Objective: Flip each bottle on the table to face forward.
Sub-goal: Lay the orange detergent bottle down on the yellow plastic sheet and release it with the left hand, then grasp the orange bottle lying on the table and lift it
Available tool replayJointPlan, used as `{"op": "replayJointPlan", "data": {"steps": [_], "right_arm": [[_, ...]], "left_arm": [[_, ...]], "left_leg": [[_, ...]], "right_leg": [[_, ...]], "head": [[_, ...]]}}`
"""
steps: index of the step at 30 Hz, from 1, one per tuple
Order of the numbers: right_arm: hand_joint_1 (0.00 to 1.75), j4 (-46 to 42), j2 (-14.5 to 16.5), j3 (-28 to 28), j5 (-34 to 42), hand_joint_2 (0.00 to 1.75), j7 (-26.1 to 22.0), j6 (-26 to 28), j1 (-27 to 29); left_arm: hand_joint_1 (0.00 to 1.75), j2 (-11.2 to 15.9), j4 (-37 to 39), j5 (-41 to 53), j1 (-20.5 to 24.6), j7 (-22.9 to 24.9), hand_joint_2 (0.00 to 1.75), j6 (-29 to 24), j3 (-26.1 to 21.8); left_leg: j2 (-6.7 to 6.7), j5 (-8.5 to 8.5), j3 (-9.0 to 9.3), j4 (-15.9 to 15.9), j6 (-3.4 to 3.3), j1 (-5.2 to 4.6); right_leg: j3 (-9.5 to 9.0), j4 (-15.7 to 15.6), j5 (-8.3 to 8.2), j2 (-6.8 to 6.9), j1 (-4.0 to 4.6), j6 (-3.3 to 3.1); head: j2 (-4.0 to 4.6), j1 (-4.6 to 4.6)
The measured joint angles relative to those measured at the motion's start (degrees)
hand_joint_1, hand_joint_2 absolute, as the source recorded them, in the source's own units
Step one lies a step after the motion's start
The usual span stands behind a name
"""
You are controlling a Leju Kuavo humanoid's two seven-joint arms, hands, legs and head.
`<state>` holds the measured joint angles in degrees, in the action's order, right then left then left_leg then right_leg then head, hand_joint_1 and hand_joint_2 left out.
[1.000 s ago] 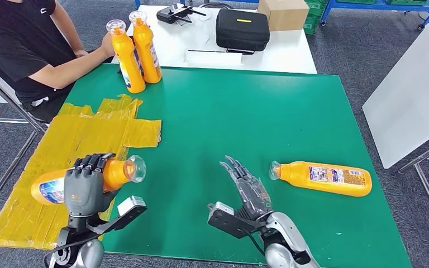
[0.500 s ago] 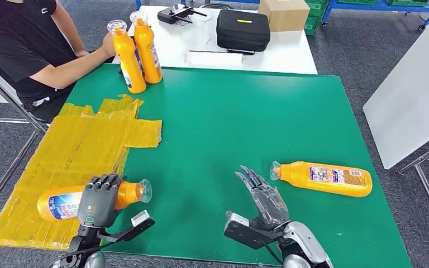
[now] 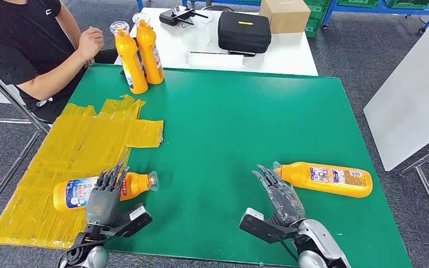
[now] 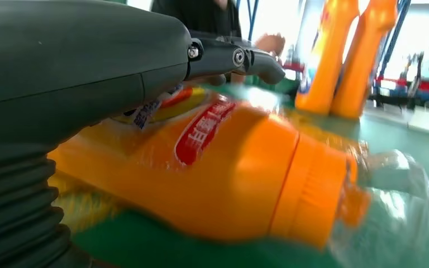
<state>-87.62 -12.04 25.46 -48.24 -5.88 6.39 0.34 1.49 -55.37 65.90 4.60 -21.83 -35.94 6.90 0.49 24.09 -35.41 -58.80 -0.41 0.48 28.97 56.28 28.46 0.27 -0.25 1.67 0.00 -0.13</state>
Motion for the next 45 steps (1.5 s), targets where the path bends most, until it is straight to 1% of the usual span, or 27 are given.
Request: {"op": "replayJointPlan", "data": {"steps": [3,7,10,13,16,19,22,25,28,35,40,45], "right_arm": [[0.00,1.16,-0.32,-1.52,-0.39,1.75,0.31,0.03,-0.55],[0.00,1.95,-1.06,-3.91,-0.41,1.75,0.20,0.02,-0.46],[0.00,1.83,-1.92,-5.84,-0.45,1.75,0.00,-0.10,0.31],[0.00,0.83,-3.06,-7.85,-0.77,1.75,-0.09,-0.25,2.02],[0.00,-0.97,-4.47,-10.35,-1.14,1.75,0.10,-0.07,4.70],[0.00,-3.42,-5.81,-13.47,-1.17,1.75,0.35,0.22,8.12],[0.00,-6.03,-6.69,-17.31,-1.12,1.75,0.39,0.11,11.63],[0.00,-7.40,-6.97,-20.50,-1.49,1.75,0.39,-0.43,13.71],[0.00,-7.89,-6.98,-23.14,-2.17,1.75,0.38,-0.85,15.18],[0.00,-8.09,-6.87,-27.35,-3.79,1.75,-0.36,-1.06,16.27],[0.00,-6.75,-6.51,-30.17,-4.51,1.75,-0.98,-3.17,13.92],[0.00,-2.88,-6.17,-30.66,-5.51,1.75,-1.07,-4.18,10.11]], "left_arm": [[0.00,0.50,-1.48,-2.73,-0.48,-1.22,0.00,3.24,-0.03],[0.00,0.97,-3.57,-6.53,-1.66,-3.11,0.00,5.32,-0.27],[0.00,1.06,-6.67,-12.94,-3.47,-6.51,0.00,9.59,-1.01],[0.00,0.87,-12.11,-22.59,-6.15,-10.94,0.00,17.22,-2.49],[0.00,0.10,-19.32,-33.69,-9.16,-14.80,0.00,27.10,-4.86],[0.00,-1.30,-26.79,-41.58,-11.93,-16.80,0.00,34.80,-7.76],[0.00,-2.80,-33.37,-45.29,-14.55,-17.77,0.00,39.68,-10.49],[0.00,-3.75,-37.51,-46.01,-16.11,-18.16,0.00,41.53,-11.97],[0.00,-4.34,-40.29,-46.01,-17.24,-18.31,0.00,42.14,-12.43],[0.00,-4.96,-43.30,-46.06,-18.50,-18.32,0.00,42.61,-12.52],[0.00,-5.00,-43.95,-46.27,-18.54,-18.32,0.00,43.19,-12.12],[0.00,-5.00,-43.95,-46.68,-18.07,-18.32,0.00,43.90,-11.70]], "left_leg": [[0.02,0.00,0.00,0.00,-0.01,-0.02],[0.00,0.00,0.00,-0.01,-0.01,-0.03],[-0.01,0.00,-0.01,-0.02,-0.01,-0.03],[-0.02,0.01,-0.07,-0.03,-0.02,-0.02],[-0.02,0.02,-0.18,-0.03,-0.02,-0.02],[-0.02,0.05,-0.26,-0.03,-0.03,-0.02],[-0.03,0.09,-0.29,-0.03,-0.05,-0.02],[-0.05,0.10,-0.30,-0.02,-0.05,-0.02],[-0.06,0.10,-0.30,-0.02,-0.05,-0.02],[-0.09,0.09,-0.29,-0.02,-0.05,-0.02],[-0.13,0.09,-0.28,-0.02,-0.05,-0.02],[-0.17,0.08,-0.27,-0.03,-0.06,-0.02]], "right_leg": [[-0.02,0.00,0.00,0.02,-0.02,0.00],[-0.01,-0.01,-0.01,0.00,-0.02,0.01],[0.03,-0.01,-0.02,0.00,-0.02,0.01],[0.14,-0.01,-0.01,0.00,-0.01,0.01],[0.25,-0.01,-0.01,0.00,-0.01,0.00],[0.32,-0.02,0.00,0.00,-0.02,0.00],[0.34,-0.02,0.01,-0.01,-0.02,0.00],[0.39,-0.04,0.01,-0.03,-0.02,0.00],[0.38,-0.04,0.01,-0.03,-0.02,0.00],[0.36,-0.03,0.00,-0.04,-0.02,0.01],[0.37,-0.03,0.00,-0.05,-0.02,0.01],[0.36,-0.03,-0.02,-0.07,-0.01,0.01]], "head": [[0.00,0.00],[0.00,0.00],[0.00,0.00],[0.00,0.00],[0.00,0.00],[0.00,0.00],[0.00,0.00],[0.00,0.00],[0.00,0.01],[0.00,0.01],[0.00,0.01],[0.00,0.01]]}}
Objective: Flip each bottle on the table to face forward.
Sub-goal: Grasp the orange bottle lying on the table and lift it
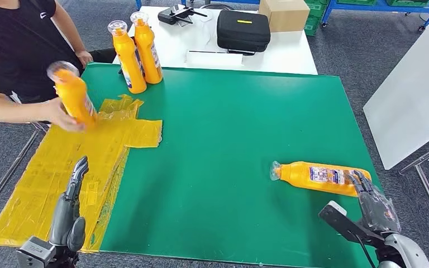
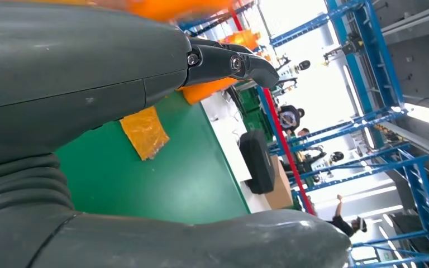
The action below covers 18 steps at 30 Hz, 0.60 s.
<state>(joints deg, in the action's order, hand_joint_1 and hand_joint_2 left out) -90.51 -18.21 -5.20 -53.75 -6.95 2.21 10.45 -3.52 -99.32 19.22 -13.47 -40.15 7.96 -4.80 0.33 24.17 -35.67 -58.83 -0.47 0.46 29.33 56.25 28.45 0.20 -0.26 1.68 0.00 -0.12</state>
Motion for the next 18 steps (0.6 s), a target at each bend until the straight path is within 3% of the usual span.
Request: {"op": "replayJointPlan", "data": {"steps": [8,18], "right_arm": [[0.00,5.89,0.66,1.20,-1.40,1.75,0.43,-0.91,-5.56],[0.00,16.19,1.58,6.81,-5.71,1.75,2.79,-0.70,-13.87]], "left_arm": [[0.00,0.02,0.06,-0.37,1.13,0.00,0.00,0.51,0.92],[0.00,0.02,0.57,-1.32,2.75,0.00,0.00,1.43,1.43]], "left_leg": [[-0.06,-0.03,-0.05,-0.01,-0.02,0.00],[-0.07,-0.05,-0.04,-0.01,-0.02,0.00]], "right_leg": [[-0.48,0.02,-0.04,-0.02,0.00,0.02],[-0.49,0.02,-0.04,-0.03,0.01,0.02]], "head": [[0.00,0.00],[0.00,-0.01]]}}
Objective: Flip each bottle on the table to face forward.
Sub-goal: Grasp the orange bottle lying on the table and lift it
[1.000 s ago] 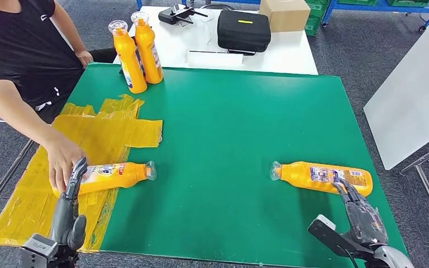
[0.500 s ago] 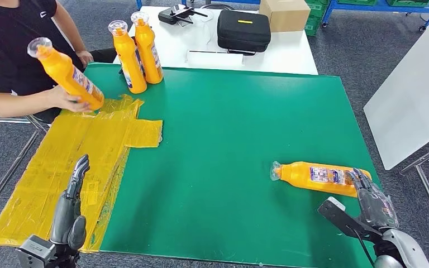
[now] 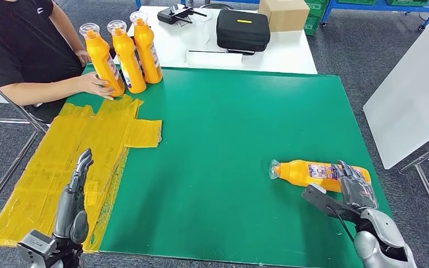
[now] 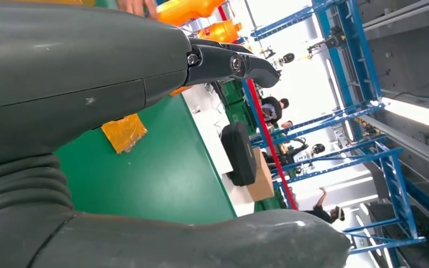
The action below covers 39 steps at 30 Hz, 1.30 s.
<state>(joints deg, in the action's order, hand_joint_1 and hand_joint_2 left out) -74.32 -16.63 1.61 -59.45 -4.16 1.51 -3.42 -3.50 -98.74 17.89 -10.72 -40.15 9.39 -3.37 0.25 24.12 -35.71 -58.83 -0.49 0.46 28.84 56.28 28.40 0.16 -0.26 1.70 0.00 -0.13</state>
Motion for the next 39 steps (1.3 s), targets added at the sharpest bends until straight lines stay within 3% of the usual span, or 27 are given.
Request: {"op": "replayJointPlan", "data": {"steps": [19,31,35,39], "right_arm": [[0.00,9.75,-0.45,4.38,-4.01,1.75,3.16,0.18,-8.30],[0.00,20.92,-5.32,7.21,-6.47,1.75,3.63,-4.61,-17.01],[0.33,22.68,-6.11,7.94,-6.72,1.75,3.62,-6.45,-18.19],[0.33,26.02,-7.10,9.16,-6.68,1.75,2.92,-9.26,-19.61]], "left_arm": [[0.00,-0.01,1.08,-1.45,1.21,0.00,0.00,1.74,-0.02],[0.00,-0.12,2.96,-2.66,3.18,0.00,0.00,3.05,-0.18],[0.00,-0.19,3.34,-3.10,3.66,0.01,0.00,3.56,-0.23],[0.00,-0.26,4.17,-3.49,4.87,0.00,0.00,4.14,-0.23]], "left_leg": [[0.02,-0.02,0.01,-0.01,-0.02,0.00],[0.06,-0.05,0.00,-0.04,-0.06,-0.12],[0.04,-0.04,0.04,-0.04,-0.07,-0.12],[0.05,0.00,0.24,-0.02,-0.05,-0.06]], "right_leg": [[0.03,0.00,0.00,0.00,0.00,0.00],[-0.01,0.00,-0.06,0.02,-0.13,0.08],[0.15,-0.01,-0.05,0.01,-0.13,0.08],[0.30,-0.03,-0.01,0.02,-0.12,0.06]], "head": [[0.00,0.01],[0.00,0.01],[0.00,0.02],[0.00,0.01]]}}
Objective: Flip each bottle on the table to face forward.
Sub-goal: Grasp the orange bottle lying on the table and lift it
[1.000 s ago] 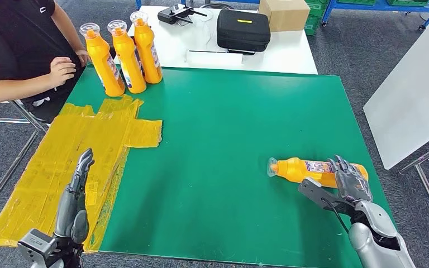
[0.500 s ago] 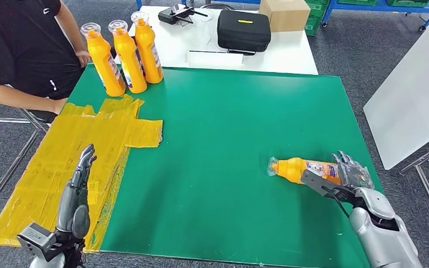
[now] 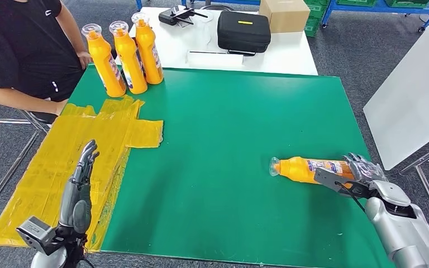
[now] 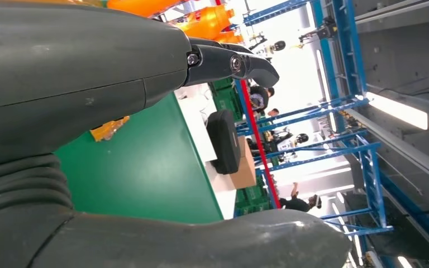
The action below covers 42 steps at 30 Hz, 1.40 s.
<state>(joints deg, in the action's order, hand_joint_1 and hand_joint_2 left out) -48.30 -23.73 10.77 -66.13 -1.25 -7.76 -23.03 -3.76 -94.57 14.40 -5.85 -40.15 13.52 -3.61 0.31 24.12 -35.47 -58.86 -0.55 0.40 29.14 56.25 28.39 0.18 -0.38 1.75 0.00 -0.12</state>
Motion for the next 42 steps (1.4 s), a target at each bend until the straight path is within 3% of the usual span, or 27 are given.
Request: {"op": "replayJointPlan", "data": {"steps": [2,6,13,21,25,29,33,37,42], "right_arm": [[0.33,1.09,-0.40,0.40,0.21,1.75,-0.42,-0.27,-0.43],[1.75,2.43,-0.95,0.92,0.47,1.75,-0.64,-0.54,-1.04],[1.75,2.69,-3.53,1.73,4.91,1.75,-3.45,-3.72,0.29],[1.75,2.47,-3.88,2.76,9.07,1.75,-5.75,-3.27,0.99],[1.75,-0.93,-3.62,2.84,18.84,1.75,-9.47,-3.81,3.20],[1.75,-8.86,-0.22,2.61,33.32,1.75,-12.05,-5.25,7.11],[1.75,-16.96,4.54,3.32,42.27,1.75,-12.09,-6.06,10.65],[1.75,-23.04,8.64,3.61,45.51,1.75,-13.51,-4.64,12.24],[1.75,-30.26,16.84,5.31,46.83,1.75,-13.61,-1.73,12.90]], "left_arm": [[0.00,-0.01,0.38,-0.04,0.41,0.01,0.00,0.06,0.00],[0.00,-0.02,0.92,-0.13,0.76,0.00,0.00,0.10,0.00],[0.00,0.04,1.96,-1.34,1.59,0.01,0.00,-0.28,0.04],[0.00,0.15,2.73,-1.72,2.19,0.00,0.00,-0.19,0.20],[0.00,0.12,2.96,-3.95,2.11,0.45,0.00,1.69,0.19],[0.00,-0.59,2.86,-12.17,1.16,3.70,0.00,6.91,0.20],[0.00,-1.82,2.11,-18.12,-0.33,6.08,1.75,10.13,1.07],[0.00,-2.97,1.43,-22.06,-1.70,8.86,1.75,11.71,2.17],[0.00,-6.20,-0.15,-25.16,-2.97,12.36,1.75,10.49,6.63]], "left_leg": [[0.00,0.00,0.03,0.00,0.00,-0.01],[0.02,-0.06,0.06,0.00,-0.07,-0.03],[0.13,-0.08,0.17,-0.02,-0.11,-0.03],[0.05,-0.07,0.26,-0.01,-0.11,0.01],[-0.01,-0.07,0.25,0.00,-0.10,0.02],[-0.31,-0.06,0.26,0.01,-0.09,0.02],[-0.14,-0.08,0.19,0.02,-0.07,0.10],[-0.05,-0.12,-0.13,0.06,-0.03,0.13],[-0.12,-0.13,-0.25,0.05,-0.01,0.12]], "right_leg": [[-0.03,-0.01,0.00,0.00,0.00,0.00],[-0.06,-0.03,-0.04,0.00,-0.03,0.05],[-0.25,-0.13,-0.08,0.05,-0.05,0.11],[-0.30,-0.15,-0.08,0.02,-0.04,0.10],[-0.50,-0.14,-0.10,-0.01,0.06,0.10],[-0.86,-0.11,-0.17,-0.33,0.17,0.14],[-0.44,-0.10,-0.12,-0.17,0.16,0.12],[-0.43,-0.04,-0.10,-0.07,0.19,0.10],[-0.29,-0.04,-0.12,-0.15,0.15,0.11]], "head": [[0.00,0.00],[0.00,-0.02],[0.00,-0.02],[0.00,-0.03],[0.00,-0.02],[0.00,0.00],[0.00,0.02],[0.00,0.01],[0.00,0.00]]}}
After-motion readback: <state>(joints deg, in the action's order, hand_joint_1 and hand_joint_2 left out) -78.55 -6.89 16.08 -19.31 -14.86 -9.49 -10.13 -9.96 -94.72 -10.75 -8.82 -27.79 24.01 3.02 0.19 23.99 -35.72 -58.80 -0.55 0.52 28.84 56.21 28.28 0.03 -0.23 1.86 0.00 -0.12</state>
